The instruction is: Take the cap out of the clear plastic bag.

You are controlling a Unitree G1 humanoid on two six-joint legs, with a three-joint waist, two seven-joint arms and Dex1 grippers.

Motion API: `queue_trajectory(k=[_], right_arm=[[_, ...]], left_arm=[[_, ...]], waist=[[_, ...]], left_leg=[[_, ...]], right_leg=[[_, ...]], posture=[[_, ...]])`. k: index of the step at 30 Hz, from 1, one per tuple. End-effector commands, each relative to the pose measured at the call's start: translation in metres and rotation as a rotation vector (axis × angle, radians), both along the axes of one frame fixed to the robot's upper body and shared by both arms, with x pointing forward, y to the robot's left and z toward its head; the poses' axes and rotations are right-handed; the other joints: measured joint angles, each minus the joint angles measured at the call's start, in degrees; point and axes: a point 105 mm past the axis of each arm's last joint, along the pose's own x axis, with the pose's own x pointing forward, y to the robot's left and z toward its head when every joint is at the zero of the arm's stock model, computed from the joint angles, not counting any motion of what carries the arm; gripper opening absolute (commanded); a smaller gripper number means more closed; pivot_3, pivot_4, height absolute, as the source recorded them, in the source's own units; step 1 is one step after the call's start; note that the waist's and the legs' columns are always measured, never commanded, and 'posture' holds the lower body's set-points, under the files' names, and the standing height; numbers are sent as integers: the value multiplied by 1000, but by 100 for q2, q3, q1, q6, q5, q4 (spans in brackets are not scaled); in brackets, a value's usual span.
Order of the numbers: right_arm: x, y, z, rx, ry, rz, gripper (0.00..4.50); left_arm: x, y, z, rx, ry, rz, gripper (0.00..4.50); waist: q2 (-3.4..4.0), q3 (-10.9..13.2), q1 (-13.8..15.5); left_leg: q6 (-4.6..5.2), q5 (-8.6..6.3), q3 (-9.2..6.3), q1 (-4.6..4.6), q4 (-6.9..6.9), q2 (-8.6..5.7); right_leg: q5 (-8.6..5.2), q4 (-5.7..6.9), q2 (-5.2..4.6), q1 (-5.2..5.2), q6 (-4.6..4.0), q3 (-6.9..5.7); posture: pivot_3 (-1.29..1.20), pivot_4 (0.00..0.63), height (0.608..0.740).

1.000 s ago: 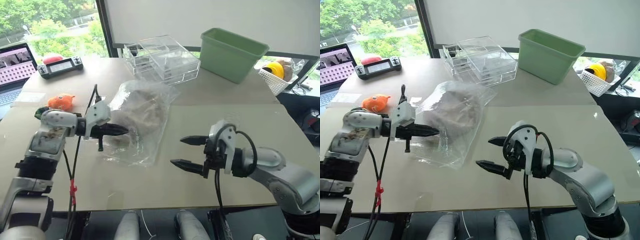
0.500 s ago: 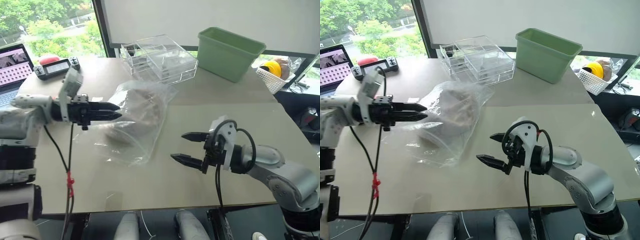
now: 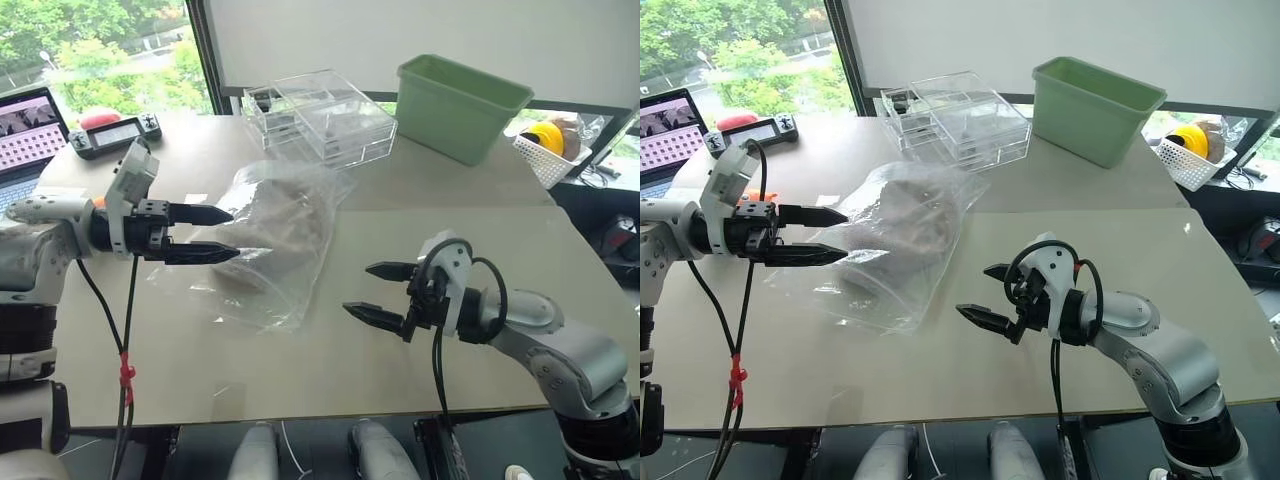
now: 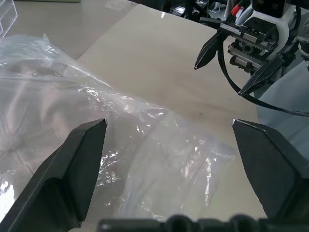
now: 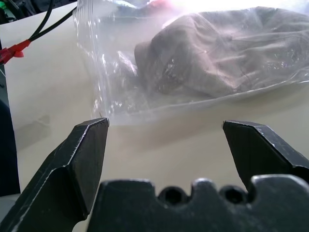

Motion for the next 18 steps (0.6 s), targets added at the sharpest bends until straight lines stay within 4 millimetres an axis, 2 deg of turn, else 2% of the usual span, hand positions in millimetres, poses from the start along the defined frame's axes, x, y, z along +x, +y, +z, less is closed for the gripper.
queue_trajectory(k=[1,6,8,10,11,13,18], right_arm=[[-2,3,10,19,-52,18,4500],[-2,3,10,19,-52,18,4500],[1,5,2,18,-26,14,4500],[3,6,-1,18,-16,10,4500],[3,6,-1,18,-17,9,4500],[3,6,-2,18,-19,9,4500],[3,5,-2,13,-20,6,4500]], left_arm=[[-4,1,12,2,-43,-6,4459],[-4,1,12,2,-43,-6,4459],[-10,29,-26,408,-225,-57,4459],[-16,38,-44,557,-266,-130,4459],[-15,37,-44,548,-271,-128,4459],[-14,39,-50,563,-286,-137,4459],[-11,36,-53,516,-310,-128,4459]], waist=[[0,0,3],[0,0,2],[0,0,-36],[5,1,-109],[6,1,-92],[2,3,-16],[2,3,52]], left_leg=[[0,0,0,0,0,0],[0,0,0,0,0,0],[0,0,0,0,0,0],[3,-2,10,11,-13,2],[3,-2,12,13,-16,2],[3,-1,5,4,-11,2],[3,-2,5,-2,-1,1]], right_leg=[[0,0,0,0,0,0],[0,0,0,0,0,0],[0,0,0,0,0,0],[5,-6,0,0,-11,11],[21,-3,-1,-2,-45,13],[20,1,0,-6,-49,3],[-3,-5,-2,0,-8,0]], posture=[[0,150,735],[0,150,735],[0,150,735],[0,150,735],[0,150,735],[0,150,735],[0,150,735]])
